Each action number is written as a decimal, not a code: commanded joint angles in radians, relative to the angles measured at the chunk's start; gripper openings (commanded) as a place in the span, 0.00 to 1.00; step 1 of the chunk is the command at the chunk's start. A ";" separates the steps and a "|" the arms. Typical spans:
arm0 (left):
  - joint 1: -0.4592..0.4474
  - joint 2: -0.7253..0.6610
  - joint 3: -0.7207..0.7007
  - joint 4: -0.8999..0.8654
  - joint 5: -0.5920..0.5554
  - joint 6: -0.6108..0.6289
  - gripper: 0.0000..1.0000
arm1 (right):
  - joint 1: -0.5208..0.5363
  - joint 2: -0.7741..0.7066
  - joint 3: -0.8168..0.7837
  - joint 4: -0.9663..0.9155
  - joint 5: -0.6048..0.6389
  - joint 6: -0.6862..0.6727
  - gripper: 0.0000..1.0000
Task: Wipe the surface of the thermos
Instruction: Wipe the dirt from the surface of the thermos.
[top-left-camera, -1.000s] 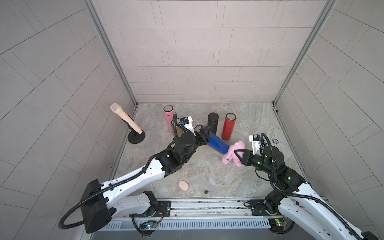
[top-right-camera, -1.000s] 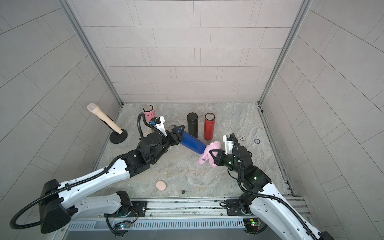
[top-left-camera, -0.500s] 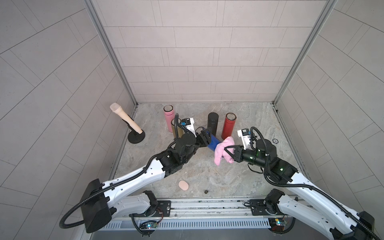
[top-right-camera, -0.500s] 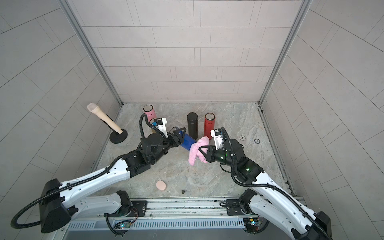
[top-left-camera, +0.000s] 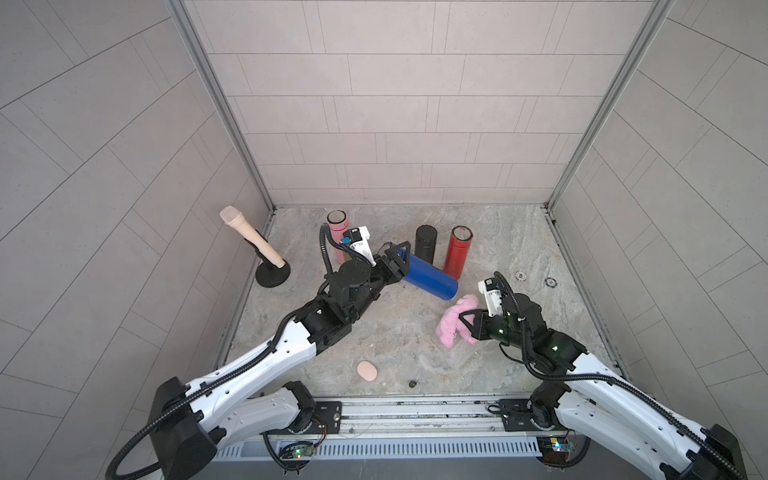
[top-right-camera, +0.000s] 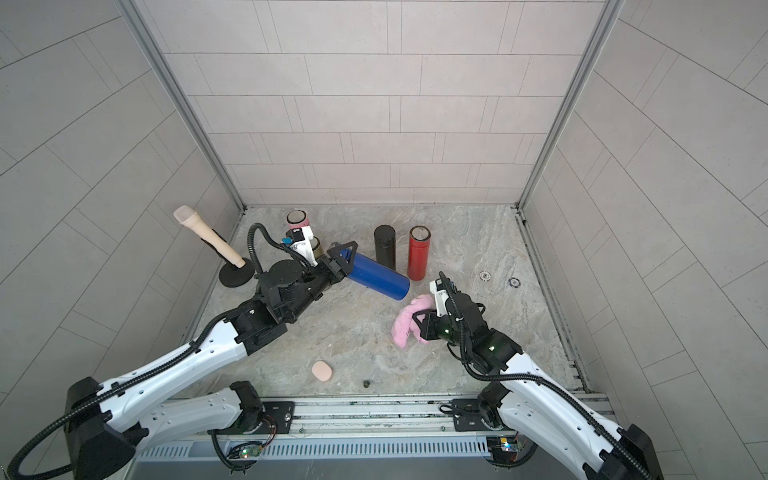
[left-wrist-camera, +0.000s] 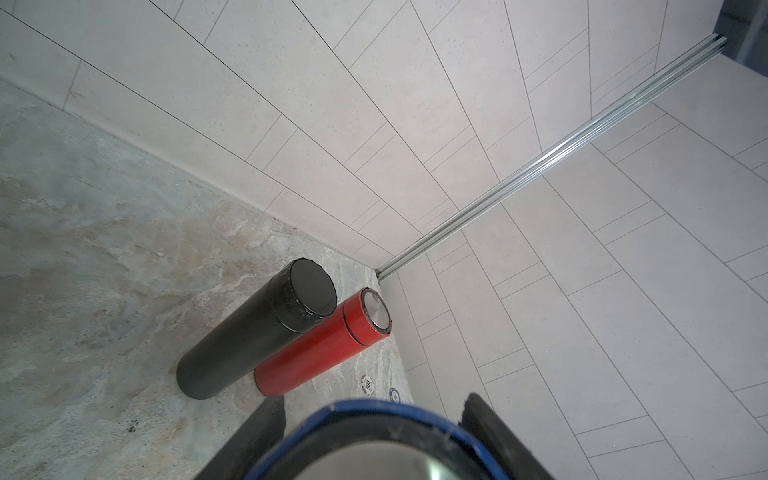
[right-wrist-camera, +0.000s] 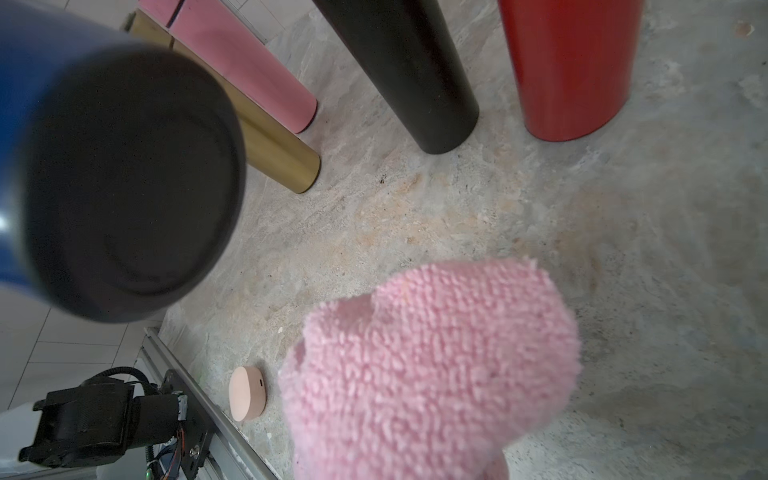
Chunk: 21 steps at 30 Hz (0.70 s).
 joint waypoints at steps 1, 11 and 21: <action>0.005 0.002 -0.008 0.104 0.037 -0.067 0.00 | -0.002 0.004 0.052 0.074 0.010 -0.015 0.00; 0.053 -0.010 0.022 -0.094 -0.005 0.004 0.00 | -0.002 -0.070 0.198 -0.052 -0.016 -0.113 0.00; 0.069 0.164 0.383 -0.570 -0.239 0.390 0.00 | -0.005 -0.112 0.264 -0.232 0.120 -0.174 0.00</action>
